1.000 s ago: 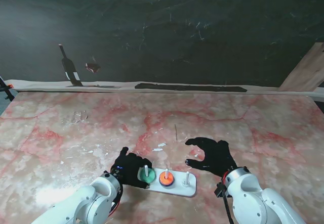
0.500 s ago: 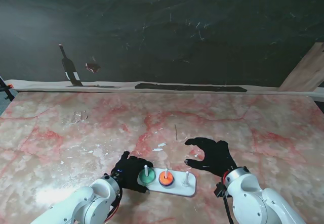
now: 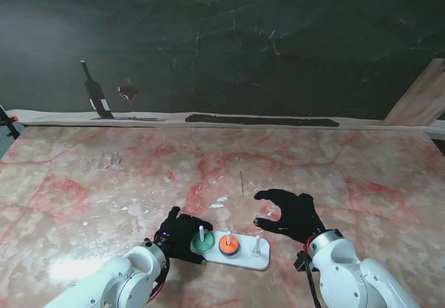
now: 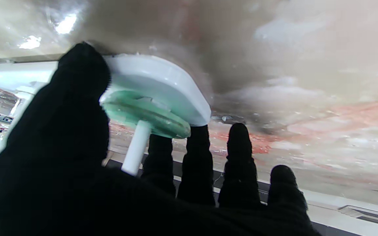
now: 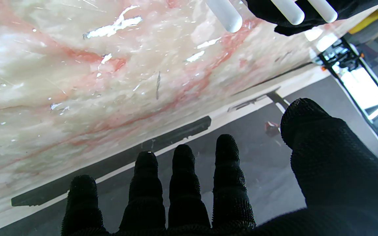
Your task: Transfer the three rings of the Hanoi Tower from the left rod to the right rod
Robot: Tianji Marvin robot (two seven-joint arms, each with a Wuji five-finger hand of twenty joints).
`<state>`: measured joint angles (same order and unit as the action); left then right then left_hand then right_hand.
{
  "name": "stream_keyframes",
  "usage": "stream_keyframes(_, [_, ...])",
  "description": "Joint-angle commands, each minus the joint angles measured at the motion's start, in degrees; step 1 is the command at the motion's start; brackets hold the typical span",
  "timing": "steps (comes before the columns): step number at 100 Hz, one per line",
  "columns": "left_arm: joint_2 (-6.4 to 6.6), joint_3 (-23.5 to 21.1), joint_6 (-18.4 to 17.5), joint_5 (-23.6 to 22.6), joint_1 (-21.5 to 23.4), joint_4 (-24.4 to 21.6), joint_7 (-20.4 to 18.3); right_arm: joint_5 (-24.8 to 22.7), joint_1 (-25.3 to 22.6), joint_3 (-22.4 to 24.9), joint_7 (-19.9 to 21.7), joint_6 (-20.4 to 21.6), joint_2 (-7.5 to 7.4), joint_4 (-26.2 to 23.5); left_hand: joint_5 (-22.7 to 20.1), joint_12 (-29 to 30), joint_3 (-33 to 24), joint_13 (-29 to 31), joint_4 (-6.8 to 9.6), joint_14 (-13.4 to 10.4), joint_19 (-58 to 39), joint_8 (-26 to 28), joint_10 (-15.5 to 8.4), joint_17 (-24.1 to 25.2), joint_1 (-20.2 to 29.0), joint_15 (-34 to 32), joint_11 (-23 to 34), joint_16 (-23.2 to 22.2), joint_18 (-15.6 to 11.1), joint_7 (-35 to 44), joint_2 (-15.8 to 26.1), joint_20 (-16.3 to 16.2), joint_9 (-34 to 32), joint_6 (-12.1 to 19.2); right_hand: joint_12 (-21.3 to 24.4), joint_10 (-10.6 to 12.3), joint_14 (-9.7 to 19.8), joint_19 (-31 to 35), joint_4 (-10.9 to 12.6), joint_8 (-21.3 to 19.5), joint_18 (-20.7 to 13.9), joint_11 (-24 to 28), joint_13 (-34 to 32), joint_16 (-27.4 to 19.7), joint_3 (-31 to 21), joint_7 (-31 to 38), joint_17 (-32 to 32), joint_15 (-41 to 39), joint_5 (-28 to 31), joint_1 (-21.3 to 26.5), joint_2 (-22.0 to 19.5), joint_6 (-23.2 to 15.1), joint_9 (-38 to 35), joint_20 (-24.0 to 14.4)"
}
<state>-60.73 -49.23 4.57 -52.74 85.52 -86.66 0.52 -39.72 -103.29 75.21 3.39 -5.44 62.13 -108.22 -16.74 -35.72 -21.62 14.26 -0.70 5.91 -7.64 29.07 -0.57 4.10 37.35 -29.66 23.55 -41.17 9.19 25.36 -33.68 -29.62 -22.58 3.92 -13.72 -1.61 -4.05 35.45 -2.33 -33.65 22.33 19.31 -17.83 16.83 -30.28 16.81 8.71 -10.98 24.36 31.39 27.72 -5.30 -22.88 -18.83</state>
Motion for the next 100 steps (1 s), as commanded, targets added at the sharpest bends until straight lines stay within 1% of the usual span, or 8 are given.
stream_keyframes(1, [-0.13,0.3,0.2,0.0,0.2,0.8,-0.1,0.1,-0.3,-0.1,0.1,0.0,0.29,-0.1,-5.2,-2.1,-4.2,1.8,1.84,-0.5,-0.2,3.1,-0.9,0.6,1.5,-2.5,4.1,-0.7,-0.6,6.5,3.1,-1.1,-4.4,4.3,0.5,-0.2,-0.1,-1.3,0.1,0.4,0.6,0.1,1.1,0.2,1.0,0.3,0.8,-0.2,0.4,-0.7,-1.2,-0.1,-0.2,-1.5])
stream_keyframes(10, [-0.17,0.5,0.1,-0.1,0.1,1.1,0.4,0.3,-0.3,-0.1,0.0,0.0,0.32,0.0,-6.4,-2.4,-4.4,2.3,1.76,-0.6,-0.4,3.3,-1.3,0.6,1.8,-2.9,4.6,-0.8,-0.7,7.4,3.6,-1.6,-5.4,4.8,0.5,-0.1,-0.2,-1.4,0.1,0.4,0.6,0.1,1.1,0.3,1.1,0.2,0.8,-0.2,0.4,-0.7,-1.4,-0.1,-0.2,-1.6])
stream_keyframes(33, [-0.23,0.3,0.6,-0.5,0.2,1.2,1.0,0.6,-0.2,0.0,0.1,0.2,0.31,0.1,-10.3,-3.4,-4.7,3.7,1.59,-0.9,-1.0,4.1,-1.4,0.7,2.7,-4.2,6.2,-1.2,-0.8,10.0,4.9,-2.9,-8.1,4.4,0.5,-0.1,-0.2,-1.4,0.1,0.5,0.4,0.2,1.0,0.3,1.4,0.2,0.7,-0.3,0.2,-0.7,-1.9,0.0,-0.4,-1.8])
stream_keyframes(40, [-0.26,0.3,0.7,-0.6,0.2,1.2,1.2,0.8,-0.2,-0.1,0.1,0.3,0.31,0.2,-11.8,-3.9,-4.5,4.4,1.45,-0.8,-1.5,4.4,-1.6,0.9,3.1,-5.0,6.9,-1.4,-0.9,11.4,5.4,-3.9,-9.0,4.3,0.5,-0.2,-0.2,-1.4,0.1,0.5,0.3,0.2,0.9,0.3,1.5,0.2,0.7,-0.3,0.2,-0.8,-2.0,0.0,-0.4,-1.9])
stream_keyframes(67, [-0.3,0.3,0.8,-0.8,0.2,1.4,1.6,1.1,-0.1,-0.1,0.3,0.5,0.3,0.3,-15.1,-4.5,-4.5,5.3,1.55,-1.0,-1.9,4.6,-1.5,0.7,3.7,-5.8,7.7,-1.5,-0.8,13.5,5.3,-4.8,-10.2,3.8,0.5,-0.2,-0.2,-1.5,0.1,0.5,0.3,0.1,0.9,0.3,1.8,0.1,0.6,-0.3,0.1,-0.9,-2.9,0.0,-0.4,-2.1])
stream_keyframes(100, [-0.3,0.4,1.1,-0.9,0.2,1.5,1.7,1.5,0.0,0.0,0.4,0.6,0.31,0.4,-16.9,-4.6,-4.1,5.5,0.39,-1.3,-2.2,4.1,-1.7,0.7,6.4,-6.1,7.7,-1.4,-0.9,15.2,4.3,-5.4,-10.4,4.6,0.5,-0.1,-0.3,-1.6,0.1,0.5,0.2,0.1,0.8,0.4,2.2,0.1,0.6,-0.3,0.0,-0.9,-3.5,0.0,-0.4,-2.3])
